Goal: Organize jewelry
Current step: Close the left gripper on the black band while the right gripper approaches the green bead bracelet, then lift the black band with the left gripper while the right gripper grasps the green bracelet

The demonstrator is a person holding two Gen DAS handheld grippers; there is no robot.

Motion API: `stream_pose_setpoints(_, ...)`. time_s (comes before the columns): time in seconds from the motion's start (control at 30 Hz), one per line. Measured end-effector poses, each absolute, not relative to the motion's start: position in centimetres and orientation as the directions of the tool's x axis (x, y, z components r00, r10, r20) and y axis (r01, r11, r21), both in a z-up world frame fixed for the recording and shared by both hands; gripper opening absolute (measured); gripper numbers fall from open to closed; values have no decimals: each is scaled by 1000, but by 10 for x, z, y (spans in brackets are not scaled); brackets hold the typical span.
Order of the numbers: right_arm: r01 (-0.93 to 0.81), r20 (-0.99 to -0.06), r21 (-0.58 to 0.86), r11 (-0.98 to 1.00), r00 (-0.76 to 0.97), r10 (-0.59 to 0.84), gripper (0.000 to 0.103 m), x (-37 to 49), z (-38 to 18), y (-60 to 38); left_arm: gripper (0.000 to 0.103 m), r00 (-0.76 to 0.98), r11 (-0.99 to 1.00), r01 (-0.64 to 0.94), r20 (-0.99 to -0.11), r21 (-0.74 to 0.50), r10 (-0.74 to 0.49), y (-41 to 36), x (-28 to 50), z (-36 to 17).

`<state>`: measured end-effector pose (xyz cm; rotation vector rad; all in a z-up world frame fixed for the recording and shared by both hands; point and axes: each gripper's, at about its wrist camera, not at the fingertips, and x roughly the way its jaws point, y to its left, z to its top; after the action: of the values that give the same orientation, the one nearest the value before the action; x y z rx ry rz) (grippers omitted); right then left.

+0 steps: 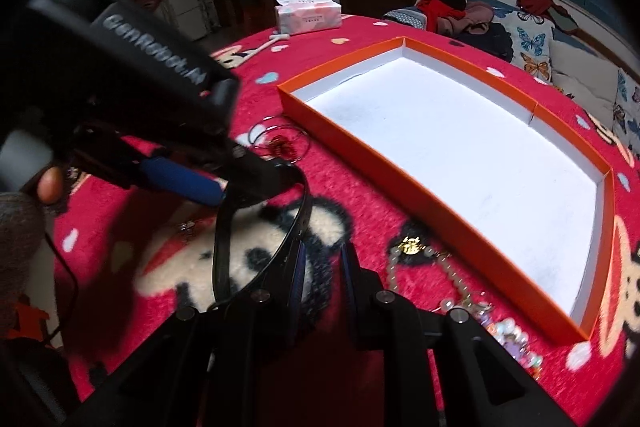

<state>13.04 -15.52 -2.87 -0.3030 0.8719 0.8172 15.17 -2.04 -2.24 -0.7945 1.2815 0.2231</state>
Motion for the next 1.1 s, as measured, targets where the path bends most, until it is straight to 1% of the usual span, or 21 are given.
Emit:
stream_pose_setpoints(0.2,-748,-762,161,644,321,563,20,120,-31,-158,49,304,759,-550,-930,-348,-206,-26,153,-16)
stream_pose_setpoints(0.27,-748,-760,175,641,311,571,20,117,-33,-157,49,295,787,-533,-940,-309,-170,-28,155,-14)
stream_pose_setpoints(0.43,-743,-746,223,631,286,601,20,113,-34,-159,51,242,894,-410,-966,-182,-86,-50,164,-15)
stream_pose_setpoints(0.57,-735,-744,241,634,279,607,20,113,-34,-163,53,235,923,-360,-970,-140,-55,-63,165,-15)
stream_pose_setpoints(0.73,-731,-743,245,637,281,608,20,113,-33,-163,54,223,928,-340,-972,-150,-75,-68,168,-24)
stream_pose_setpoints(0.93,-718,-739,261,645,281,612,20,116,-33,-167,54,279,900,-348,-945,-263,-169,-50,165,-18)
stream_pose_setpoints(1.03,-716,-738,259,648,287,611,20,113,-30,-169,54,314,891,-310,-920,-332,-234,-43,160,-17)
stream_pose_setpoints(1.1,-713,-735,261,651,290,612,20,111,-28,-171,54,332,897,-273,-909,-348,-252,-42,156,-17)
